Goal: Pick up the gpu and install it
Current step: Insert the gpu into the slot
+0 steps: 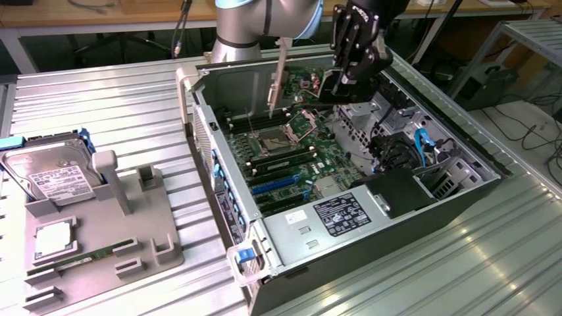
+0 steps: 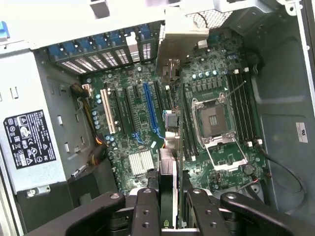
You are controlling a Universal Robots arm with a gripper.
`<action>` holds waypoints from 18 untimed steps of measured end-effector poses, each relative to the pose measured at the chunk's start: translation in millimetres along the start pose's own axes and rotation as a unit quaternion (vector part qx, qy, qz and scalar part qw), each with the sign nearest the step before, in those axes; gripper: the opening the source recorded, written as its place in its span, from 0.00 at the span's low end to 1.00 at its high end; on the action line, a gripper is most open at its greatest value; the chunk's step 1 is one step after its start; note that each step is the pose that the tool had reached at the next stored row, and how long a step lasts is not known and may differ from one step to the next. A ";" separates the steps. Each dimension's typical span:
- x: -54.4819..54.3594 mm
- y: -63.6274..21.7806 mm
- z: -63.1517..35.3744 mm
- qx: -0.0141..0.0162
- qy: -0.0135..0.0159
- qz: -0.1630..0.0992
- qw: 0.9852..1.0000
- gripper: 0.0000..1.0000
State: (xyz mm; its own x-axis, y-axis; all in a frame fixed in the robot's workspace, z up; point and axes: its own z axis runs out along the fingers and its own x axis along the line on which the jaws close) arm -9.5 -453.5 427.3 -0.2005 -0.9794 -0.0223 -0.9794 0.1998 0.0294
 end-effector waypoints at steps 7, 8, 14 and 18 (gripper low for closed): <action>0.1 0.0 0.2 -0.001 0.001 -0.048 0.999 0.27; 0.1 0.0 0.2 -0.001 0.002 -0.055 0.999 0.27; 0.1 0.0 0.4 -0.002 0.003 -0.088 0.996 0.27; 0.1 0.0 0.6 -0.002 0.003 -0.111 0.994 0.27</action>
State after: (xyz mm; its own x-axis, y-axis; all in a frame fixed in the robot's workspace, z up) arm -9.5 -453.6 426.7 0.0216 -0.9995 -0.0223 -0.9993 -0.0223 0.0294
